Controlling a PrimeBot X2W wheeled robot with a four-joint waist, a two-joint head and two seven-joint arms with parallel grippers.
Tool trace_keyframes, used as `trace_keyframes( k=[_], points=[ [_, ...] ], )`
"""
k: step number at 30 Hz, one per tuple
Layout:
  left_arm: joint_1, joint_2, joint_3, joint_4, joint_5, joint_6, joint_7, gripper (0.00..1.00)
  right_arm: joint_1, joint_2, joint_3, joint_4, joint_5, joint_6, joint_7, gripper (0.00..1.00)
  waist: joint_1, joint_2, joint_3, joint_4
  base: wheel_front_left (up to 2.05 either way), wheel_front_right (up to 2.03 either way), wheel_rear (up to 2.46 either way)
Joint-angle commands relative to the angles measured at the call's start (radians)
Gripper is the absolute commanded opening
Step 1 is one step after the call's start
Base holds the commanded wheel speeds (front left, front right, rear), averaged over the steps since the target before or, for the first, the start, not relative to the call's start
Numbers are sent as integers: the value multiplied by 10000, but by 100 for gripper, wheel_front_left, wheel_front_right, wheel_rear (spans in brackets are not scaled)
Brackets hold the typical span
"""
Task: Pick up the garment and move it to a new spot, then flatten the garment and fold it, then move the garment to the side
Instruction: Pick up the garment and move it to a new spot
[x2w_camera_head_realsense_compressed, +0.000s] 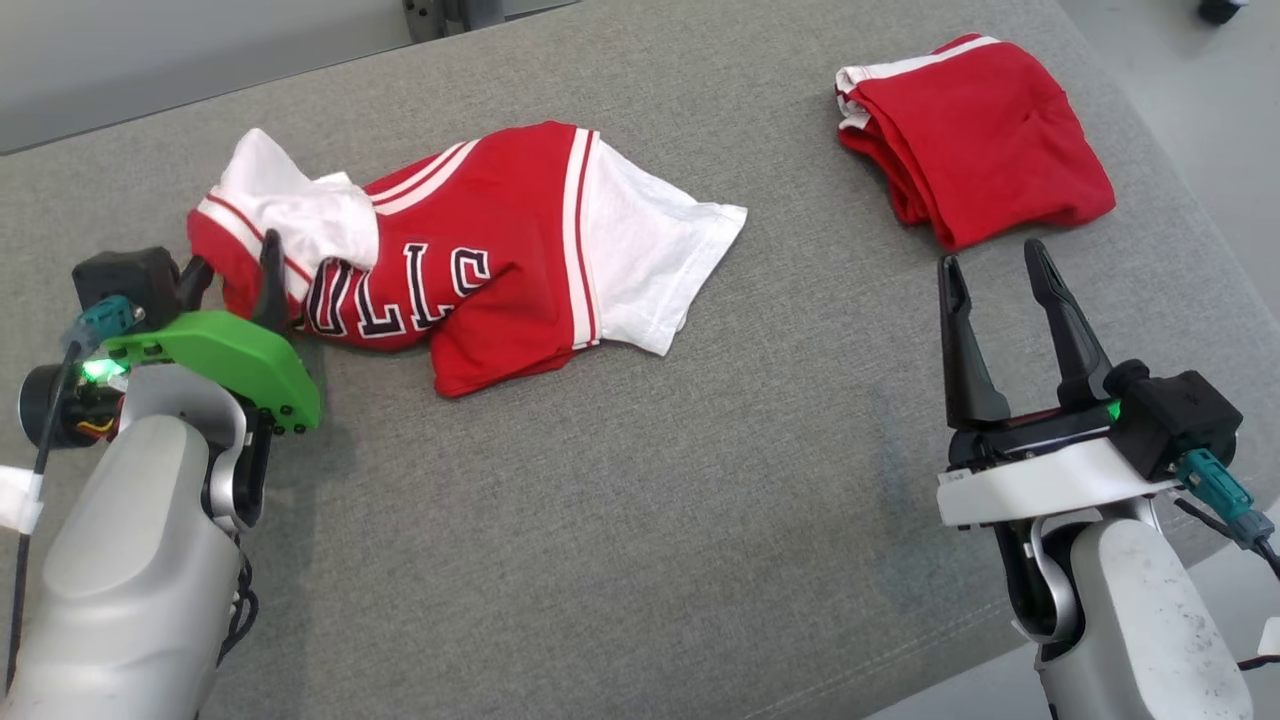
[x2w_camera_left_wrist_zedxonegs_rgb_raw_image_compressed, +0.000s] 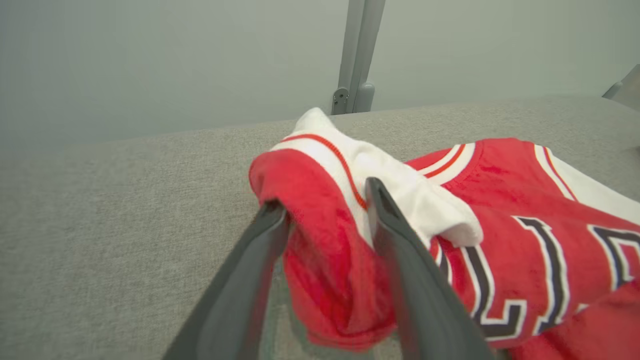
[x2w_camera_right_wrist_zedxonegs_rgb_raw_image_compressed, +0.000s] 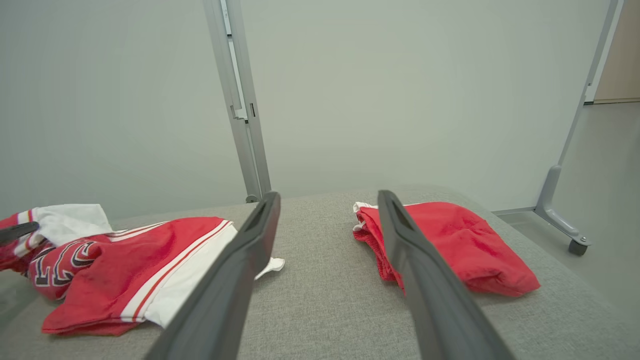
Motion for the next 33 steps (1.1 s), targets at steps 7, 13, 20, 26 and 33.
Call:
trace_keyframes(
  k=[7,13,20,26,33],
  points=[
    [-70,-177,-93,999,100,-340,-1064,100,58,-6,25,125,-363,-14,-40,100,0,-1,-525,574,0,0,0],
    [70,-405,-290,994,307,-751,-1449,100,195,-6,-2,238,-643,-14,-41,100,0,-1,-1098,1187,0,0,0],
    [1132,-522,26,-250,548,-713,-1554,100,468,-6,-5,439,-846,-14,-38,100,0,-1,-1763,1944,0,0,0],
    [3134,-543,848,-2417,1148,-167,-1550,100,707,-7,17,694,-868,-14,-36,100,0,-1,-2060,2364,0,0,0],
    [5444,-1220,1716,-4432,1571,154,-1552,100,1001,-10,40,1018,-940,-14,-36,100,0,-1,-2166,2706,0,0,0]
  ],
)
